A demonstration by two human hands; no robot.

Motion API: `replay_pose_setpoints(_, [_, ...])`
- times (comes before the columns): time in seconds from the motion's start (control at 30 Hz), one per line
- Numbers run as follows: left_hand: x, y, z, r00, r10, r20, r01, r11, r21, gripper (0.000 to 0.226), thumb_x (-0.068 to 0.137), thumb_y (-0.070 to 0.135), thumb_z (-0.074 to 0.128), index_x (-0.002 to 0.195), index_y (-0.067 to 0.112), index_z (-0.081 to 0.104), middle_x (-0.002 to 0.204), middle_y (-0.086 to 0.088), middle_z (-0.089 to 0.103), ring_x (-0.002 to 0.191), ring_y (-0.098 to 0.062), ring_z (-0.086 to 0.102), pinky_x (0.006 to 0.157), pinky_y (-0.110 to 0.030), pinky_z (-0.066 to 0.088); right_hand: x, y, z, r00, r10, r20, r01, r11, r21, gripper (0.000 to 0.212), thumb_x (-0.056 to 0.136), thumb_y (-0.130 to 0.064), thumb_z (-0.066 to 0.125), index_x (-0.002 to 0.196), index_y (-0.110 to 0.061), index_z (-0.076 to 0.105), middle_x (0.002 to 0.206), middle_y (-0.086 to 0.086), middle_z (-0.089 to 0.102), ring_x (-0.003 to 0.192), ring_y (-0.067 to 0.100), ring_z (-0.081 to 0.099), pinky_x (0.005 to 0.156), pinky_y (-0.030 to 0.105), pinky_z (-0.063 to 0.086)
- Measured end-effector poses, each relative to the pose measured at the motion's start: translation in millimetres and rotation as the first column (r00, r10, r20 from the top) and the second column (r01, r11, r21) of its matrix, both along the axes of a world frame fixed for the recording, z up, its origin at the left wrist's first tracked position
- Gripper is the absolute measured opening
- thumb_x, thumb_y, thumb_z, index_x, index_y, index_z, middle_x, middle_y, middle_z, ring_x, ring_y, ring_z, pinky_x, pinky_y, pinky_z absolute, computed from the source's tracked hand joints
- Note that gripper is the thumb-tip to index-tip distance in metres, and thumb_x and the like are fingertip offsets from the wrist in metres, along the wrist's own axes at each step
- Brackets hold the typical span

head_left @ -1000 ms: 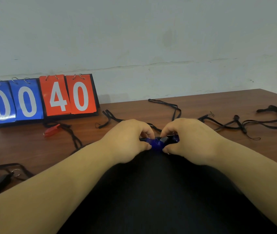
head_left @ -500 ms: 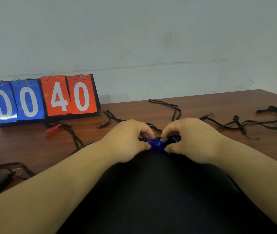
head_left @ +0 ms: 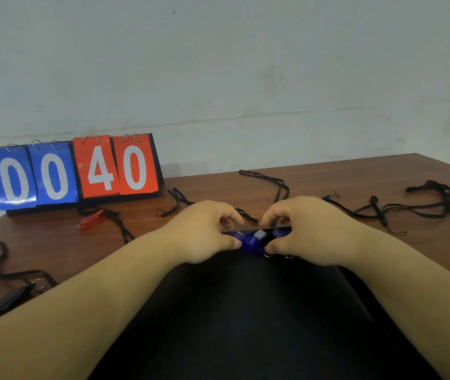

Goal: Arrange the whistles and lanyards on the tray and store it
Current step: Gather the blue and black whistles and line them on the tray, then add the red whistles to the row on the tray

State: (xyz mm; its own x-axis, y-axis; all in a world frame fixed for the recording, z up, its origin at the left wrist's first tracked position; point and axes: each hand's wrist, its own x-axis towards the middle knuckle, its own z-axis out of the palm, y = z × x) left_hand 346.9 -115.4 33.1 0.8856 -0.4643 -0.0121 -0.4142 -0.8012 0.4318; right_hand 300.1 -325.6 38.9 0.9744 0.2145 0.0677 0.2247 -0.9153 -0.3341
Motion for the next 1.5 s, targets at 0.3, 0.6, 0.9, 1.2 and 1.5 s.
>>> replay_pose_setpoints(0.3, [-19.0, -15.9, 33.9, 0.995, -0.015, 0.101, 0.007, 0.997, 0.082, 0.052, 0.090, 0.044, 0.072, 0.139, 0.037, 0.055, 0.141, 0.009, 0.059, 0.124, -0.011, 0.057, 0.106, -0.032, 0.044, -16.8, -29.5, 28.0, 0.995, -0.081, -0.052, 0.080, 0.997, -0.021, 0.057, 0.081, -0.051, 0.077, 0.133, -0.035, 0.060, 0.135, -0.007, 0.061, 0.118, 0.016, 0.058, 0.099, 0.034, 0.049])
replay_pose_setpoints(0.6, [-50.2, -68.0, 22.7, 0.992, -0.041, 0.120, 0.031, 0.995, 0.090, 0.054, 0.091, 0.046, 0.070, 0.140, 0.033, 0.053, 0.138, 0.004, 0.061, 0.118, -0.015, 0.061, 0.104, -0.037, 0.049, -78.5, -89.9, 16.7, 0.969, -0.244, -0.040, 0.243, 0.970, -0.028, 0.059, 0.088, -0.051, 0.070, 0.141, -0.031, 0.054, 0.145, -0.007, 0.055, 0.128, 0.018, 0.054, 0.106, 0.034, 0.046])
replay_pose_setpoints(0.9, [-71.7, -139.8, 19.7, 0.974, -0.158, 0.160, 0.144, 0.985, 0.094, 0.058, 0.093, 0.051, 0.065, 0.146, 0.032, 0.048, 0.148, 0.002, 0.052, 0.131, -0.020, 0.053, 0.107, -0.035, 0.043, -113.0, -181.6, 18.5, 0.890, -0.453, 0.050, 0.454, 0.891, -0.009, 0.049, 0.093, -0.043, 0.066, 0.139, -0.030, 0.057, 0.145, -0.006, 0.056, 0.128, 0.018, 0.056, 0.106, 0.033, 0.044])
replay_pose_setpoints(1.2, [-56.6, -186.8, 12.9, 0.975, -0.146, 0.165, 0.130, 0.986, 0.104, 0.061, 0.095, 0.053, 0.061, 0.150, 0.033, 0.043, 0.154, -0.001, 0.042, 0.138, -0.023, 0.047, 0.114, -0.039, 0.040, -82.4, -255.6, 9.1, 0.833, -0.546, 0.087, 0.552, 0.832, -0.061, 0.047, 0.097, -0.030, 0.054, 0.144, -0.024, 0.055, 0.150, 0.005, 0.053, 0.127, 0.029, 0.057, 0.105, 0.041, 0.049])
replay_pose_setpoints(1.5, [-36.1, -270.7, -0.5, 0.957, -0.251, 0.147, 0.231, 0.963, 0.138, 0.066, 0.095, 0.057, 0.059, 0.154, 0.036, 0.037, 0.150, -0.002, 0.043, 0.135, -0.027, 0.047, 0.113, -0.045, 0.042, -62.7, -288.7, -14.2, 0.856, -0.511, 0.074, 0.515, 0.855, -0.056, 0.042, 0.101, -0.027, 0.053, 0.143, -0.025, 0.056, 0.148, 0.001, 0.056, 0.132, 0.025, 0.053, 0.109, 0.038, 0.043])
